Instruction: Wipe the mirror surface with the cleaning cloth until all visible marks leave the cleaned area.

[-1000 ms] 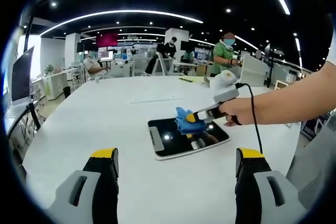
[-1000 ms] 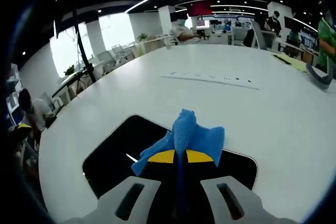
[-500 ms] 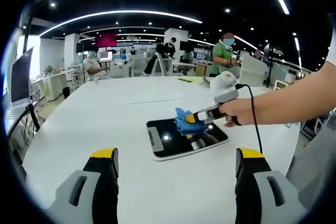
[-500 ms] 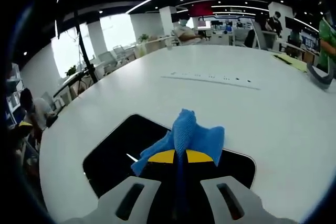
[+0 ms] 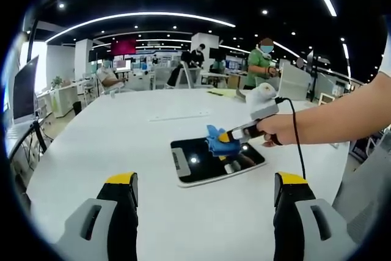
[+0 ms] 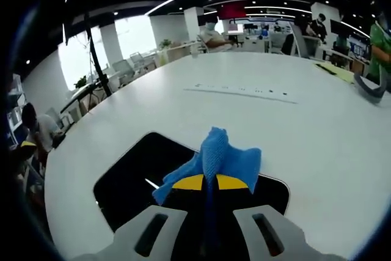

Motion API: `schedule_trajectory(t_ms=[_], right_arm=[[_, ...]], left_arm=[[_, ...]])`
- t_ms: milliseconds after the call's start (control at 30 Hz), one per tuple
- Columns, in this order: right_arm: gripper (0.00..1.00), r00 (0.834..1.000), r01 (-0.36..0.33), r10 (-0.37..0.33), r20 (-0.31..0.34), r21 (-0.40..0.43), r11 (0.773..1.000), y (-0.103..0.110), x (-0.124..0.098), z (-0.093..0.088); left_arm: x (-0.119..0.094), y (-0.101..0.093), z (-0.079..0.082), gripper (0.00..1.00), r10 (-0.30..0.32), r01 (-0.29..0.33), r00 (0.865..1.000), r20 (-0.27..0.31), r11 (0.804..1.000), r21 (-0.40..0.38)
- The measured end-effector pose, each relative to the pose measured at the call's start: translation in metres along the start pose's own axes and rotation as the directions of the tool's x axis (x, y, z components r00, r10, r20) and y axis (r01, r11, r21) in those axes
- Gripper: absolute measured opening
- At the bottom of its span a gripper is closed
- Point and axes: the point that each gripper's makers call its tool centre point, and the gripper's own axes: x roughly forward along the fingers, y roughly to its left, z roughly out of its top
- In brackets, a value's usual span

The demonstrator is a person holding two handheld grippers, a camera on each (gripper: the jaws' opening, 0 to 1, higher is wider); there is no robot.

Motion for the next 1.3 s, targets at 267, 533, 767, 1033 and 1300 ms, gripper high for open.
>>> schedule_trajectory(t_ms=[267,533,767,1033,1300], right_arm=[[0.01,1.0,0.014,-0.014,0.0,0.017,1.0,-0.012,-0.001,-0.001],[0.01,1.0,0.025,-0.025,0.004,0.032,0.999,-0.024,-0.002,-0.003],[0.01,0.999,0.034,-0.034,0.008,0.043,0.998,-0.03,-0.006,-0.005],[0.01,0.999,0.043,-0.043,0.01,0.054,0.998,-0.031,-0.012,-0.006],[0.01,0.998,0.057,-0.058,0.012,0.071,0.996,-0.039,-0.02,-0.01]], left_arm=[[0.001,0.0,-0.001,0.93,-0.002,0.002,1.0,-0.001,1.0,0.003],[0.002,-0.001,0.0,0.93,-0.003,0.003,1.0,-0.002,1.0,0.004],[0.003,-0.004,0.0,0.93,-0.007,0.007,1.0,-0.002,1.0,0.005],[0.003,-0.004,0.0,0.93,-0.01,0.01,1.0,-0.002,1.0,0.004],[0.003,-0.004,0.0,0.93,-0.01,0.01,1.0,0.0,1.0,0.005]])
